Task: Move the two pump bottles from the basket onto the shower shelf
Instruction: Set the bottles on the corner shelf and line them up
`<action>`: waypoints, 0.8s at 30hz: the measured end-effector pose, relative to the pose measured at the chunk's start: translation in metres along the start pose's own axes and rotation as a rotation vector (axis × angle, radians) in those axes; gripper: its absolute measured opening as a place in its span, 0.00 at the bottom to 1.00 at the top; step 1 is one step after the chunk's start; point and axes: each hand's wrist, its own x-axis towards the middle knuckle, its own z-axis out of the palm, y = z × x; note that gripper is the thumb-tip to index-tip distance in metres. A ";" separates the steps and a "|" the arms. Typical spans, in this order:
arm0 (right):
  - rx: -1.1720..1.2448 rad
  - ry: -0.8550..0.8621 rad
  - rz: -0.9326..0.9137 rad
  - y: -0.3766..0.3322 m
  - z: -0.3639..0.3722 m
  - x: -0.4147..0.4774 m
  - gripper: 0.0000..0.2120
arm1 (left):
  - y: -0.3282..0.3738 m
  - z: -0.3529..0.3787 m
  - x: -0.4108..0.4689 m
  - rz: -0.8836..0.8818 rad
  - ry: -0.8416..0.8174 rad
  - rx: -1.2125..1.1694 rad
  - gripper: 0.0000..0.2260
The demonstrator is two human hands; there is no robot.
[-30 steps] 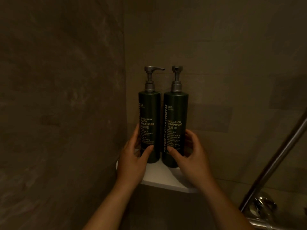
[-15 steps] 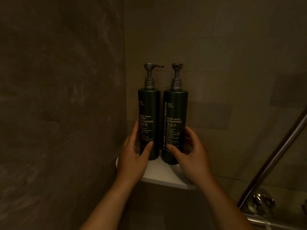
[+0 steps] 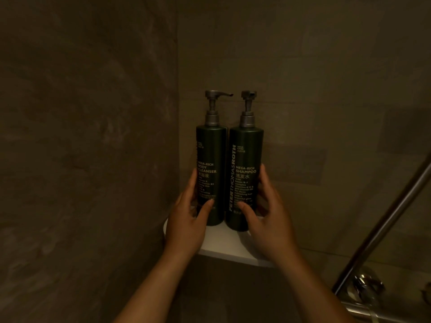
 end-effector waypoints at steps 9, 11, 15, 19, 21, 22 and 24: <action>-0.002 -0.027 -0.006 0.002 0.002 0.002 0.40 | -0.001 0.001 0.000 0.025 0.015 0.007 0.31; -0.004 -0.019 -0.015 0.002 0.002 0.001 0.40 | -0.001 0.001 0.000 0.027 0.017 0.017 0.31; -0.001 0.004 -0.011 0.002 0.002 0.002 0.41 | -0.002 0.001 0.000 0.027 0.023 0.042 0.31; -0.018 0.003 -0.007 0.002 0.002 0.003 0.40 | -0.003 0.001 0.000 0.016 0.025 0.025 0.32; -0.033 0.003 -0.002 0.002 0.002 0.002 0.40 | -0.003 0.001 0.000 0.021 0.020 0.012 0.32; -0.034 0.004 0.000 0.002 0.002 0.002 0.40 | -0.002 0.001 0.000 0.024 0.018 0.007 0.32; -0.034 -0.001 -0.001 0.001 0.002 0.002 0.40 | -0.003 0.001 0.001 0.021 0.013 -0.001 0.32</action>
